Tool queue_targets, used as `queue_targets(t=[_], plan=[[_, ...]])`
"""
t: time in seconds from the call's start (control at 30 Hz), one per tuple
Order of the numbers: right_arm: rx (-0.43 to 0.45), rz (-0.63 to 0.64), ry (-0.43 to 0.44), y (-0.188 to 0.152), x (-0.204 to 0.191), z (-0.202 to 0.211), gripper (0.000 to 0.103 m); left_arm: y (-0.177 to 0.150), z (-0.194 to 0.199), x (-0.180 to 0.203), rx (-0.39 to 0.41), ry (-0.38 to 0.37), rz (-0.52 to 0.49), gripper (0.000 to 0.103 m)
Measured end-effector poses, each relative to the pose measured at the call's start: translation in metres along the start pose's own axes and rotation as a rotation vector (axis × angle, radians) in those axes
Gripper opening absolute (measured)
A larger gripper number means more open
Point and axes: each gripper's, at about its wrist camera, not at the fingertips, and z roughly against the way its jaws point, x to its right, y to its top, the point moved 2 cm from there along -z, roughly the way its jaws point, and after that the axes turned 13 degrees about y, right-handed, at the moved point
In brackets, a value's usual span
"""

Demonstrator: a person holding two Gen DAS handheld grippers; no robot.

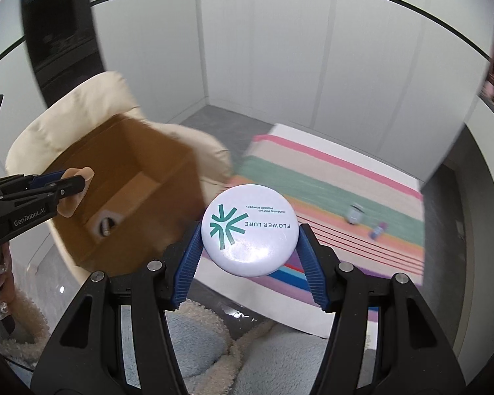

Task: Organize objects
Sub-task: 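Lift the peach sponge and white compact and carry both toward the box, then open the left tool over the box while the right tool releases the compact inside, then withdraw both tools from the box back toward the striped cloth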

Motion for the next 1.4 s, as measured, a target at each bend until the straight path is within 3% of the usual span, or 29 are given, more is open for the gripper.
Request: queue_targets(t=[0.37,0.7,1.07,1.1,1.13,1.2,1.3,1.4], plan=[[-0.092,0.149,0.146,0.015,-0.096,-0.066,0.06,-0.02,-0.027,-0.09,-0.074,0.097,0.132,0.032],[-0.16,0.222,0.2,0.026,-0.131,-0.123,0.06,0.004,-0.058,-0.097,-0.037,0.178,0.113,0.032],[-0.197,0.223,0.227,0.04,-0.141,-0.175,0.06,0.014,-0.11,-0.11,-0.12,0.166,0.138,0.033],[-0.196,0.222,0.23,0.041,-0.141,-0.177,0.063,0.015,-0.112,-0.11,-0.121,0.164,0.138,0.039],[-0.192,0.226,0.235,0.041,-0.142,-0.178,0.082,0.014,-0.113,-0.111,-0.121,0.164,0.142,0.057],[-0.169,0.243,0.204,0.042,-0.144,-0.179,0.103,0.015,-0.115,-0.113,-0.121,0.17,0.153,0.076],[-0.129,0.274,0.183,0.045,-0.148,-0.176,0.103,0.016,-0.116,-0.114,-0.132,0.175,0.158,0.087],[-0.137,0.269,0.187,0.045,-0.146,-0.178,0.103,0.016,-0.114,-0.116,-0.136,0.156,0.177,0.087]])
